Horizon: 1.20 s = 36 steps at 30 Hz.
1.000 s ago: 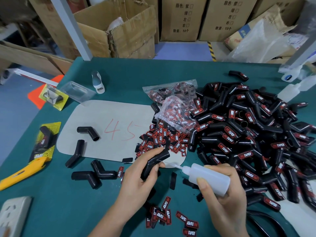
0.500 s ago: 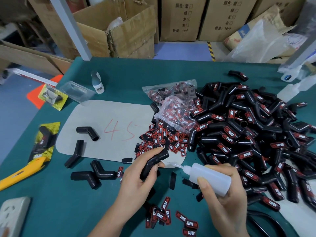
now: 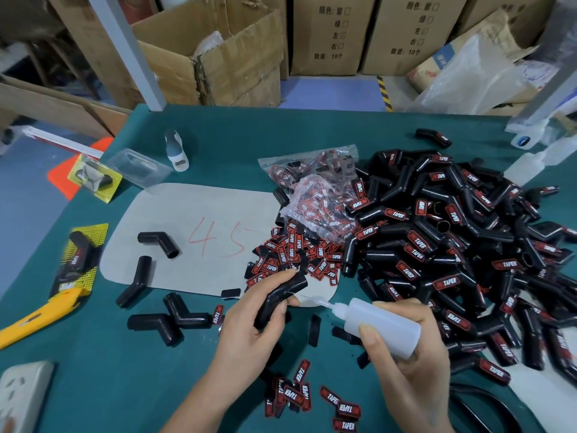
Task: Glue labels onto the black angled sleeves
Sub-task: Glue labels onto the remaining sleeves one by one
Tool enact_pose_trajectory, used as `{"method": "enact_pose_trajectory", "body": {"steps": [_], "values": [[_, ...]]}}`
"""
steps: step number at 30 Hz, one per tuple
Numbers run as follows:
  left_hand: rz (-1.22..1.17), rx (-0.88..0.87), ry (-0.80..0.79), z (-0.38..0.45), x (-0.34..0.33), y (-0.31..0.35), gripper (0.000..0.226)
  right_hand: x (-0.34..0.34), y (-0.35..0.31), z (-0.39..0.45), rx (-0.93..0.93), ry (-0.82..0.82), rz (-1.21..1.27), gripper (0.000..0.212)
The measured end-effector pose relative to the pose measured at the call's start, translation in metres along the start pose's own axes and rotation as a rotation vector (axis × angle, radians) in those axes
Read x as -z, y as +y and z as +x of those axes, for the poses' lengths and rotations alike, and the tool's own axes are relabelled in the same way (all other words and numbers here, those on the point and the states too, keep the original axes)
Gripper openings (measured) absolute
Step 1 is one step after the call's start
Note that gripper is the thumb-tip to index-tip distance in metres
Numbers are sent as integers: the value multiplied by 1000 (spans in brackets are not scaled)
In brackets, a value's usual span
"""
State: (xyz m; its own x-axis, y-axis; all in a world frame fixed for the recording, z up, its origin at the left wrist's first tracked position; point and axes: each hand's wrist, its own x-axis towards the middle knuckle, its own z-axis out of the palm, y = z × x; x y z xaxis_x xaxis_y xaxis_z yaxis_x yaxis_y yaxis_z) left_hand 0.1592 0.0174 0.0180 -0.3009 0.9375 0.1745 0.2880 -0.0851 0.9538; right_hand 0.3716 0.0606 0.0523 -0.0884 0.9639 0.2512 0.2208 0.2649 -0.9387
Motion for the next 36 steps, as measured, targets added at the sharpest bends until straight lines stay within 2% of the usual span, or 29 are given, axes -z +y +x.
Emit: {"method": "enact_pose_trajectory", "body": {"steps": [36], "values": [[-37, -1, 8, 1, 0, 3, 44, 2, -2, 3, -28, 55, 60, 27]]}}
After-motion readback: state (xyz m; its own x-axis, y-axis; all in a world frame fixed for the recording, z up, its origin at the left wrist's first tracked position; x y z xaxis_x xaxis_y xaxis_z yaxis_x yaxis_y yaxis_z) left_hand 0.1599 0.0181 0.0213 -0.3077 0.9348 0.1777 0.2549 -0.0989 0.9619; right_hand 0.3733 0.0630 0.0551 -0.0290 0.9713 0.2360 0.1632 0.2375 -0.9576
